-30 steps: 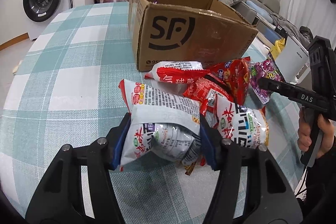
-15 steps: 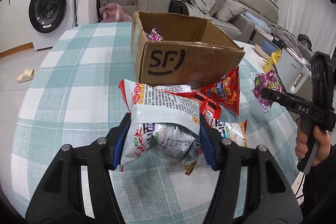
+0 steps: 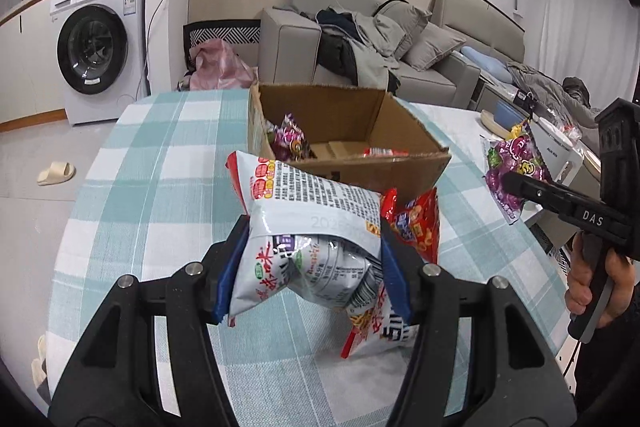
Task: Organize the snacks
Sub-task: 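Lift the white noodle bag and purple bag and carry both over the box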
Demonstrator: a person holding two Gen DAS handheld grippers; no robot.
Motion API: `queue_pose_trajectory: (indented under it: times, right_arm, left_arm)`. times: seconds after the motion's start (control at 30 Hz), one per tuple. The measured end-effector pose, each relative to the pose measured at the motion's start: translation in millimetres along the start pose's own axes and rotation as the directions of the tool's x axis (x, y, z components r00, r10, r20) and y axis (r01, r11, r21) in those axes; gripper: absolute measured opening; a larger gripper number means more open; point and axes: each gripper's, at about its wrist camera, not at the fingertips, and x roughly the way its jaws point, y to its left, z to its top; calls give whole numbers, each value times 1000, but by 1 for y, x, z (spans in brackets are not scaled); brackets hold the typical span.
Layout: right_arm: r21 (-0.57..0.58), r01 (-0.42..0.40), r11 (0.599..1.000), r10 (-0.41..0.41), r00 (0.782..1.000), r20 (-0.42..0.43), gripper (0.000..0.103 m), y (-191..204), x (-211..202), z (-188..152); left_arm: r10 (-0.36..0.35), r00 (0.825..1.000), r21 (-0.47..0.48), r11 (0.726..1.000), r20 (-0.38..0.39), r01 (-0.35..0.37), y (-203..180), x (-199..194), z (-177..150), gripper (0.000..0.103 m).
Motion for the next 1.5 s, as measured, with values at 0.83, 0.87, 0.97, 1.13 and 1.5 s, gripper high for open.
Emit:
queue_pose_trajectory:
  times: [0.83, 0.87, 0.97, 1.13, 1.5]
  right_arm:
    - [-85, -49, 995, 49, 999, 2, 55, 36, 20, 48]
    - [-85, -49, 995, 50, 999, 0, 55, 36, 22, 50]
    - [-83, -54, 995, 54, 999, -2, 55, 36, 28, 53]
    - [-80, -62, 995, 61, 998, -10, 55, 37, 40, 59]
    - [-59, -48, 997, 47, 998, -29, 55, 33, 73, 68]
  left_arm:
    - [12, 998, 19, 1000, 64, -13, -8, 27, 73, 57]
    - [10, 998, 21, 1000, 66, -12, -9, 28, 76, 57]
    - [9, 998, 28, 1000, 70, -11, -12, 35, 82, 57]
    - [5, 998, 35, 999, 66, -8, -15, 51, 94, 57]
    - [11, 999, 41, 999, 33, -13, -15, 90, 102, 57]
